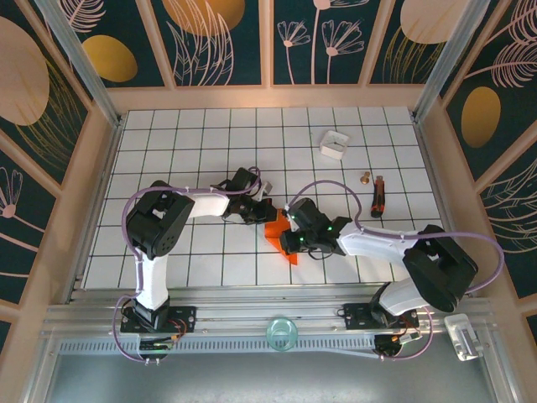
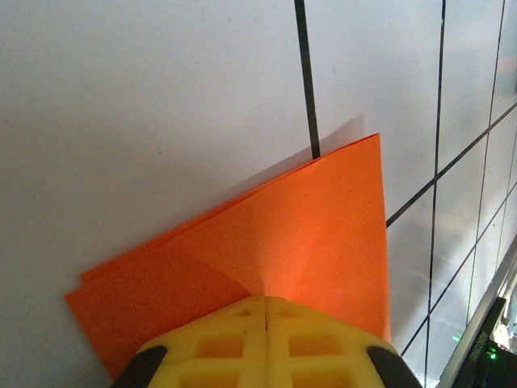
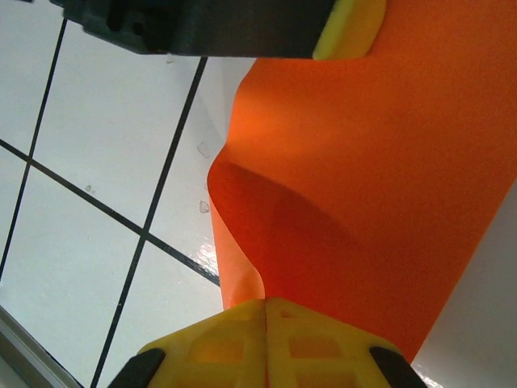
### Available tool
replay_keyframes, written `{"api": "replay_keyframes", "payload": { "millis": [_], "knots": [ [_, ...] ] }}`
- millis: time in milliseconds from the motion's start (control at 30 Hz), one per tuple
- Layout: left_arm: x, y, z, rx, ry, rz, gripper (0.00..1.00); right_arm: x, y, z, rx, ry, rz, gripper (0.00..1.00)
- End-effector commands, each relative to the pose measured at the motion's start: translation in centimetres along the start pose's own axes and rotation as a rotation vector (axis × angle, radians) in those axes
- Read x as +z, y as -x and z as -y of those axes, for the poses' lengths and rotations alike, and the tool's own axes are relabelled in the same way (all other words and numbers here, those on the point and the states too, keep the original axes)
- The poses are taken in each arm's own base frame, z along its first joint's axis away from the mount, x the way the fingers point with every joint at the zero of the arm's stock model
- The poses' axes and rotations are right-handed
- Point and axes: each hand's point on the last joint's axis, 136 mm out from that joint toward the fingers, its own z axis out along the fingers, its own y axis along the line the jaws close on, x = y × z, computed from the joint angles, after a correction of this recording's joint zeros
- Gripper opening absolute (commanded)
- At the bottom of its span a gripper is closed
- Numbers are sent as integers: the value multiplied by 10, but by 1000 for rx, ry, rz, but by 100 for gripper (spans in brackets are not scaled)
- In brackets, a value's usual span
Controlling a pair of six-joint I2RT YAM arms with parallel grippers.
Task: Fold a paper plane with a square sheet of paper (pick it up from the middle)
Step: Perform the third fold on the triangle at the bottom-center of the table.
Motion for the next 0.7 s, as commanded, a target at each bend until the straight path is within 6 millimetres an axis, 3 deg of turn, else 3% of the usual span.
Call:
{"api": "replay_keyframes", "payload": {
  "millis": [0,667],
  "knots": [
    [13,-20,-34,-37,105,-66,6,5,-2,4,-3,24,-11,9],
    [14,-19,-35,-40,108,-70,6,11,4,31,57,-7,-20,4]
  ]
}}
